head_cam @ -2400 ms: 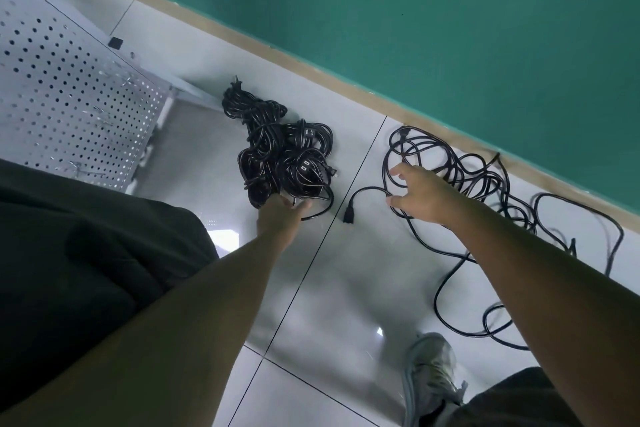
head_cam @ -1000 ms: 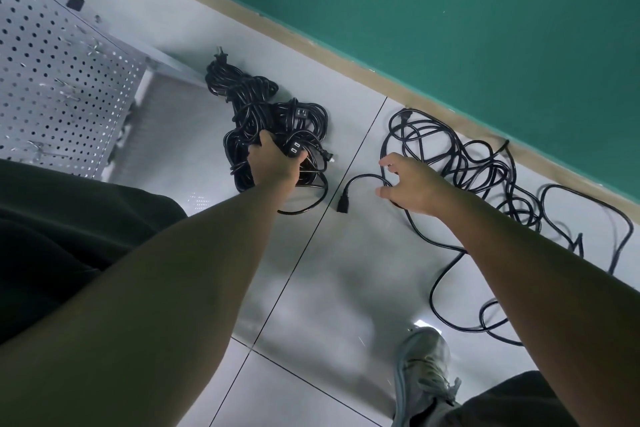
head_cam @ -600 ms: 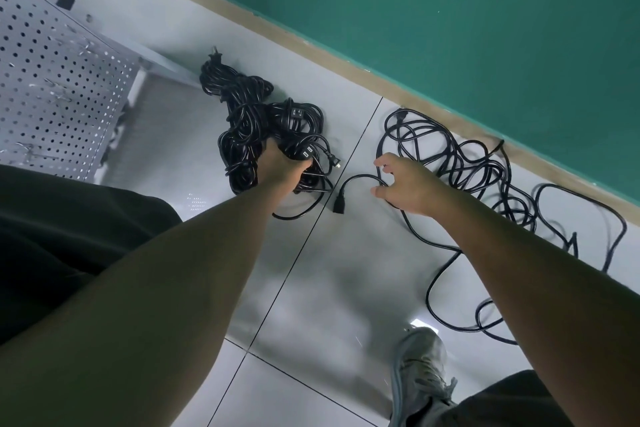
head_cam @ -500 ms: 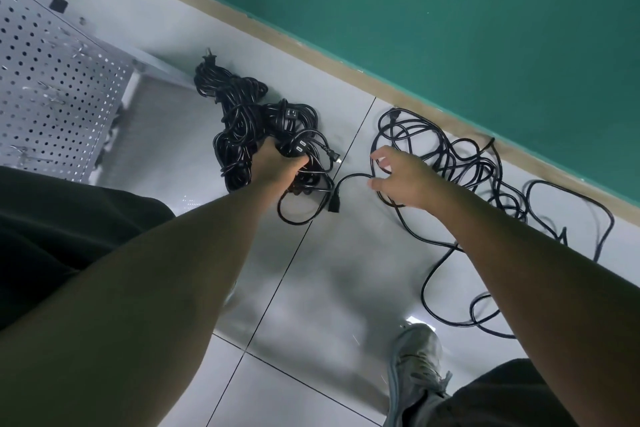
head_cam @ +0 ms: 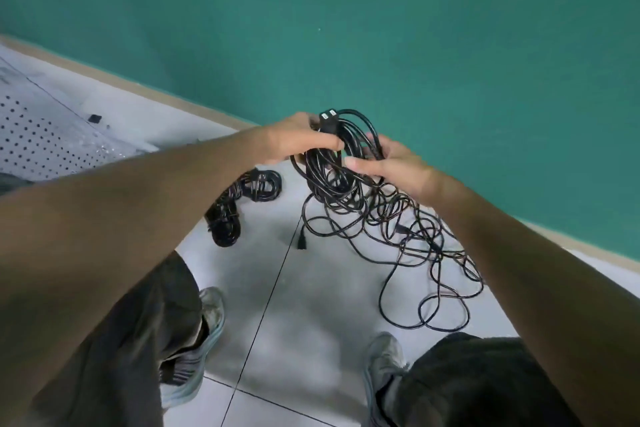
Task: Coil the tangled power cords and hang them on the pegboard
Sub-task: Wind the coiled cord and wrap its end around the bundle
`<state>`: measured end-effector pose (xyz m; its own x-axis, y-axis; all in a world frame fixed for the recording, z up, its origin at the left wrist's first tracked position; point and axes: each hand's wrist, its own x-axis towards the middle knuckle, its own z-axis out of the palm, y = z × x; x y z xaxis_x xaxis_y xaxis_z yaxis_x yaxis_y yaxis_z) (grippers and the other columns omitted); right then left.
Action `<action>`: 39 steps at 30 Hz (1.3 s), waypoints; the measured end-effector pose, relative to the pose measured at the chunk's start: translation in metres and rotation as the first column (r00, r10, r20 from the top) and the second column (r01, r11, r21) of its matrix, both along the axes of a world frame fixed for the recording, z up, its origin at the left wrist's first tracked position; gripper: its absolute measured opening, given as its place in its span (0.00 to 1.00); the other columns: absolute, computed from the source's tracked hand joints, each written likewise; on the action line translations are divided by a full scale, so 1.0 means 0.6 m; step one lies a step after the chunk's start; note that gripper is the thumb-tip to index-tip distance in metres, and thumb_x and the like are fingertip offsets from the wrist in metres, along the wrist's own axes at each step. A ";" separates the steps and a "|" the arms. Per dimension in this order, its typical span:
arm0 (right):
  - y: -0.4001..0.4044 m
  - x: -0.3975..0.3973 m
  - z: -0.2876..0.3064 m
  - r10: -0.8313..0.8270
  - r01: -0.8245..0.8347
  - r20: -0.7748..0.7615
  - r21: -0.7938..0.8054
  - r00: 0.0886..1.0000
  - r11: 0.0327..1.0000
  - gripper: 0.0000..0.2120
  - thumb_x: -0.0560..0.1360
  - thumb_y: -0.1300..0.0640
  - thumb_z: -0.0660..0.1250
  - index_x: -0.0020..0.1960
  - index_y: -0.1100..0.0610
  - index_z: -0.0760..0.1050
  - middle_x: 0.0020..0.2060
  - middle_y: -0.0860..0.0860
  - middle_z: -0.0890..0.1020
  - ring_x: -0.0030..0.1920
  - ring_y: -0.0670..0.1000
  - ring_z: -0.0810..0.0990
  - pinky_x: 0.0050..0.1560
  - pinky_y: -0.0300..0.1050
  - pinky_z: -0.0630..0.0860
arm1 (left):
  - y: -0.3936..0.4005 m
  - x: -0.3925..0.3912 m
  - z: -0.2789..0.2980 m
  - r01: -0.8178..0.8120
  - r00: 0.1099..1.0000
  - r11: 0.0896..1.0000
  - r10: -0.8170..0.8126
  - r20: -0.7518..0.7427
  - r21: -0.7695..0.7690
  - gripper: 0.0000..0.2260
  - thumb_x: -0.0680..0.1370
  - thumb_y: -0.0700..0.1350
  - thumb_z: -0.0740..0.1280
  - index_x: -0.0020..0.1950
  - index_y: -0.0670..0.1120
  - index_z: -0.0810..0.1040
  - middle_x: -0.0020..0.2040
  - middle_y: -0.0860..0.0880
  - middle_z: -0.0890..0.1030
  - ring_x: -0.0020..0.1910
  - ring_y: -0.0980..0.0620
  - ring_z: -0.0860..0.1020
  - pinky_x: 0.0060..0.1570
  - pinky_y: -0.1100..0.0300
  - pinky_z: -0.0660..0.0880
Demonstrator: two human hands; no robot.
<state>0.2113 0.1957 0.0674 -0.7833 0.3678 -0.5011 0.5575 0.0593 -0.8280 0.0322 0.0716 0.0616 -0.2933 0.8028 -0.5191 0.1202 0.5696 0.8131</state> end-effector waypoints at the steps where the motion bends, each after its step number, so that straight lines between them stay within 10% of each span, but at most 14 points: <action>1: -0.007 0.018 0.029 -0.027 0.026 -0.031 -0.029 0.999 0.999 0.31 0.66 0.42 0.80 0.66 0.48 0.77 0.59 0.47 0.85 0.63 0.48 0.82 0.73 0.54 0.71 | 0.003 0.011 0.037 0.006 1.000 0.999 -0.007 0.022 0.033 0.17 0.76 0.48 0.75 0.62 0.43 0.80 0.56 0.42 0.86 0.53 0.45 0.85 0.50 0.55 0.82; 6: -0.048 0.090 0.137 -0.198 0.148 -0.199 -0.241 0.960 0.959 0.25 0.71 0.57 0.76 0.65 0.61 0.76 0.63 0.63 0.82 0.64 0.65 0.80 0.70 0.63 0.74 | -0.005 0.085 0.182 -0.028 0.997 0.987 0.015 0.082 0.160 0.25 0.69 0.50 0.77 0.63 0.40 0.79 0.52 0.44 0.86 0.48 0.46 0.86 0.51 0.48 0.83; 12: -0.135 0.127 0.217 -0.281 0.203 -0.292 -0.270 0.914 0.941 0.18 0.75 0.58 0.74 0.64 0.60 0.77 0.59 0.60 0.84 0.54 0.57 0.86 0.58 0.53 0.83 | -0.061 0.160 0.270 -0.181 0.949 0.970 0.129 0.288 0.160 0.09 0.80 0.48 0.72 0.49 0.43 0.81 0.37 0.48 0.82 0.33 0.51 0.81 0.35 0.59 0.82; 21: -0.194 0.160 0.245 -0.490 0.353 -0.332 -0.393 0.806 0.849 0.09 0.75 0.65 0.74 0.55 0.62 0.79 0.40 0.54 0.86 0.37 0.52 0.82 0.41 0.47 0.84 | -0.156 0.184 0.275 -0.172 0.864 0.962 0.043 0.501 0.214 0.16 0.75 0.54 0.72 0.53 0.43 0.85 0.53 0.45 0.86 0.53 0.49 0.83 0.63 0.55 0.77; 24: -0.200 0.158 0.247 -0.499 0.364 -0.347 -0.387 0.794 0.847 0.15 0.72 0.63 0.77 0.57 0.64 0.79 0.48 0.61 0.85 0.46 0.59 0.81 0.55 0.58 0.81 | -0.169 0.197 0.257 -0.215 0.888 0.947 0.089 0.451 0.237 0.27 0.74 0.56 0.73 0.62 0.36 0.82 0.61 0.37 0.83 0.63 0.39 0.81 0.73 0.49 0.71; 29: -0.215 0.149 0.246 -0.333 0.300 -0.398 -0.146 0.855 0.943 0.18 0.72 0.69 0.76 0.58 0.65 0.74 0.46 0.59 0.83 0.46 0.61 0.80 0.56 0.59 0.79 | -0.169 0.229 0.252 -0.359 0.832 0.896 0.181 0.525 0.260 0.22 0.76 0.52 0.72 0.62 0.36 0.82 0.54 0.39 0.85 0.48 0.45 0.86 0.51 0.55 0.82; 34: -0.220 0.149 0.242 -0.187 0.212 -0.364 0.028 0.912 0.977 0.29 0.74 0.61 0.77 0.70 0.59 0.68 0.62 0.56 0.81 0.63 0.53 0.82 0.68 0.54 0.76 | -0.164 0.226 0.239 -0.434 0.813 0.866 0.259 0.521 0.248 0.16 0.79 0.46 0.73 0.62 0.36 0.82 0.56 0.39 0.86 0.53 0.42 0.85 0.53 0.52 0.83; 39: -0.221 0.155 0.263 -0.183 0.198 -0.297 0.021 0.937 0.980 0.22 0.80 0.31 0.58 0.71 0.36 0.71 0.70 0.44 0.76 0.72 0.46 0.73 0.75 0.60 0.68 | -0.162 0.220 0.244 -0.445 0.787 0.857 0.237 0.570 0.259 0.11 0.80 0.46 0.71 0.58 0.41 0.84 0.51 0.42 0.87 0.49 0.45 0.86 0.50 0.53 0.82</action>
